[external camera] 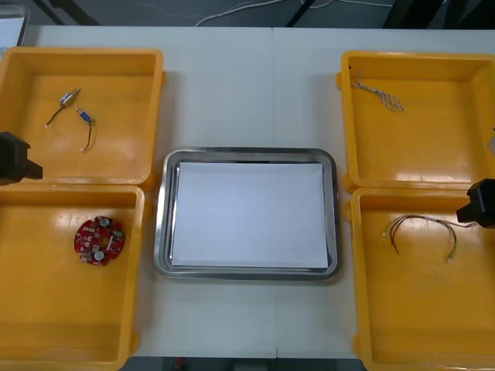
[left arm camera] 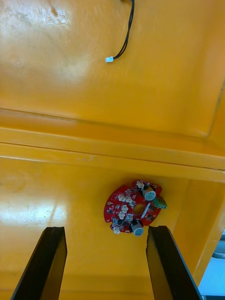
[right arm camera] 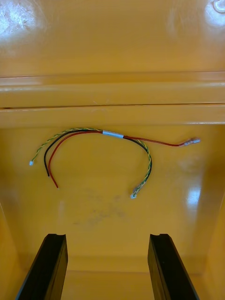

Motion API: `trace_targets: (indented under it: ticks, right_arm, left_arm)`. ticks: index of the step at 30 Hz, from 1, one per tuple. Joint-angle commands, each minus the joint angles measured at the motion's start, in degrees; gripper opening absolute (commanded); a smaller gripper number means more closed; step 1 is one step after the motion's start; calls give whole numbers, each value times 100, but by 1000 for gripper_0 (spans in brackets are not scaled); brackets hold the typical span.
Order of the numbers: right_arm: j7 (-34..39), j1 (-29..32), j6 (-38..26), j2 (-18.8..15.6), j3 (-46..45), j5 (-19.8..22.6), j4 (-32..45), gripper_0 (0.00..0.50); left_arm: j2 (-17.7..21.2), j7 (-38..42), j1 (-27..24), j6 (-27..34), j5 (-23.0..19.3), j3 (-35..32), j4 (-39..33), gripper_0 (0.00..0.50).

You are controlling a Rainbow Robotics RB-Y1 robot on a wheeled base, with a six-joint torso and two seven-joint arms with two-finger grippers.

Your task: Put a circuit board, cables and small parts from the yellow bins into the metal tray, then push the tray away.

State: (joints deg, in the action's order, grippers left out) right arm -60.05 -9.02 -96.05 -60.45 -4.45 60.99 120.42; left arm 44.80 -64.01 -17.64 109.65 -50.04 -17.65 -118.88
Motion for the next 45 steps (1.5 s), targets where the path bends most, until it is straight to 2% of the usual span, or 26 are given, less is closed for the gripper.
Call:
trace_targets:
  ticks: [1,38,39,43,45]
  right_arm:
    - [-174,85,43,59,-171,-43,16,500]
    - [-174,85,43,59,-171,-43,16,500]
    - [-174,85,43,59,-171,-43,16,500]
    - [-174,85,43,59,-171,-43,16,500]
    - [-174,85,43,59,-171,-43,16,500]
  left_arm:
    - [266,-393,67,35,47,-89,-179,500]
    - [266,-393,67,35,47,-89,-179,500]
    - [3,591,340,35,47,7,-109,500]
    - [-6,565,384,35,38,-19,-117,500]
    - [55,538,375,35,-6,-19,-117,477]
